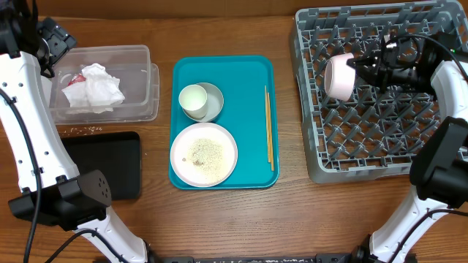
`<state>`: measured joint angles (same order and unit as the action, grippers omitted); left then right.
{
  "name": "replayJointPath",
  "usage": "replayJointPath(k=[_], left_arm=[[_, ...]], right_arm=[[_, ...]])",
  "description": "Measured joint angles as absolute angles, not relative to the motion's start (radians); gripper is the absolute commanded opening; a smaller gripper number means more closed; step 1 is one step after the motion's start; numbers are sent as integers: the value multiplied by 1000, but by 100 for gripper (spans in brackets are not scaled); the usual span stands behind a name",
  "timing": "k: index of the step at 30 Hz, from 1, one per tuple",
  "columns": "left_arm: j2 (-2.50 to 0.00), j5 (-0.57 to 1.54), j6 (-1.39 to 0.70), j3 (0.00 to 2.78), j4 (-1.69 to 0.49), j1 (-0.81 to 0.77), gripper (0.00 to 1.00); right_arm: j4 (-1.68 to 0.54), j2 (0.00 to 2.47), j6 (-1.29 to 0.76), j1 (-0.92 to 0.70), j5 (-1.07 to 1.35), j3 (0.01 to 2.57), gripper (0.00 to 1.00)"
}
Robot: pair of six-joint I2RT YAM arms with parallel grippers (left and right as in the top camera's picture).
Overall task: Sort waste into correct bins and load items into the dishwasher
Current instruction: 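Lower the pink bowl into the rack and open the right gripper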
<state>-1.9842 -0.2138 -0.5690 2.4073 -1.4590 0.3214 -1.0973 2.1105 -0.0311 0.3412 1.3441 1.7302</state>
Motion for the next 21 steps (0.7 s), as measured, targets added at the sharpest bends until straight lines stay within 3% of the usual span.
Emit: replayJointPath(k=[19, 21], left_arm=[[-1984, -214, -569, 2407, -1459, 321, 100], [-1985, -214, -569, 2407, -1459, 321, 100]], right_arm=[[-1082, 2111, -186, 459, 1241, 1734, 5], [-1101, 2111, -194, 489, 1225, 1752, 13]])
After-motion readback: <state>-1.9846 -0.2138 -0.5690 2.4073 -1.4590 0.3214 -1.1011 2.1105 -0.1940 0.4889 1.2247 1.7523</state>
